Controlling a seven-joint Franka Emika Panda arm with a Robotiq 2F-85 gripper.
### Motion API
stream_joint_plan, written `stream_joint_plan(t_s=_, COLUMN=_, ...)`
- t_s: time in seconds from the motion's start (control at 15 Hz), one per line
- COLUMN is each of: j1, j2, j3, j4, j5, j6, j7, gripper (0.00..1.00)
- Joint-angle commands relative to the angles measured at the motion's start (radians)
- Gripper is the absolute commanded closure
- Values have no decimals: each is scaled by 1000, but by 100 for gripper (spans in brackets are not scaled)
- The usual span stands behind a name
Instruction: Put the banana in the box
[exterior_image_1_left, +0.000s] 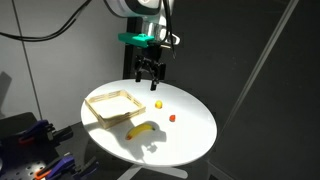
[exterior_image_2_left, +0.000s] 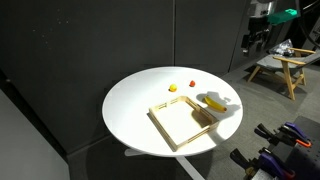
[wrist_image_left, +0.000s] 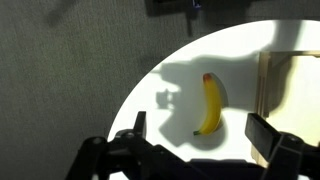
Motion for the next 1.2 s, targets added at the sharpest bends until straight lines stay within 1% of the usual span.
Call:
stream_joint_plan(t_s=0.0, j1=12, j2=73, j3=5, j4=16, j5=16, j6=69, j7=59, gripper=0)
stream_joint_plan(t_s=0.27, j1=28, j2=150, j3=13, j4=17, j5=3, j6=145, j7=119, gripper=0)
stream_joint_plan(t_s=0.47, j1=38, j2=203, j3=13, j4=18, j5=-7, j6=181, j7=156, gripper=0)
stream_joint_plan(t_s=0.67, j1=40, j2=250, j3=9, j4=20, j5=-14, j6=199, j7=156, gripper=0)
stream_joint_plan(t_s=0.87, j1=35, j2=285, j3=8, j4=19, j5=-7, j6=204, j7=128, gripper=0)
stream_joint_plan(t_s=1.13, j1=38, j2=292, j3=9, j4=3, j5=2, j6=198, j7=130, gripper=0)
